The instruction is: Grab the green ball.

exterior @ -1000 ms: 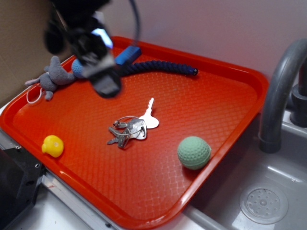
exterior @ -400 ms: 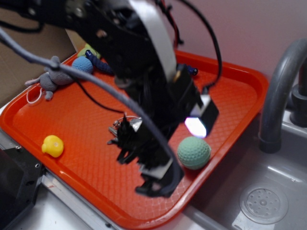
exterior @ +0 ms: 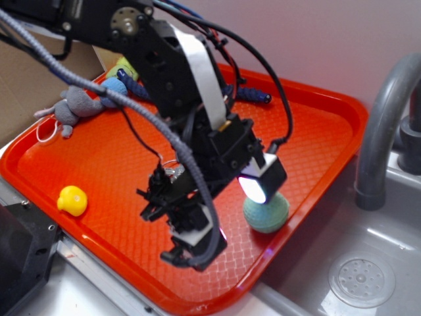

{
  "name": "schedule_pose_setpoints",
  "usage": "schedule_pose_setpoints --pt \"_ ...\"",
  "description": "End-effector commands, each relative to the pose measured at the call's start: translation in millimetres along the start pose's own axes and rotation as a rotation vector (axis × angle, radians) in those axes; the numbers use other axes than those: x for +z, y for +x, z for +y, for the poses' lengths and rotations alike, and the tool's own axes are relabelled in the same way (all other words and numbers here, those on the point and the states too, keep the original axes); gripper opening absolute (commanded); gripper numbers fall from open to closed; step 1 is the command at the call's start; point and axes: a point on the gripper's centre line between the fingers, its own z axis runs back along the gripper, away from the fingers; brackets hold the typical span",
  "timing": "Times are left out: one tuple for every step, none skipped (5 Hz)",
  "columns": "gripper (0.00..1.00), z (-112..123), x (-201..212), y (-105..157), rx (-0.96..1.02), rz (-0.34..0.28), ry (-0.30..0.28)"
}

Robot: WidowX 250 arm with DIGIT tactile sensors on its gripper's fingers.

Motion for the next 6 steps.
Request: schedule_pose_setpoints --pt "1.0 4.4 -5.0 -27.4 -0.033 -0.04 0.099" --pt "1.0 7.9 -10.8 -36.0 -0.011 -0.059 0.136" --pt "1.0 9.0 -14.6 -36.6 0.004 -0.12 0.147" --pt "1.0 8.9 -23.7 -39.2 0.023 -0.177 0.129" --pt "1.0 13.2 -26.8 -38.3 0.052 -0.224 0.127" --pt "1.0 12.0 -27.5 -36.1 0.081 -0.225 0.144"
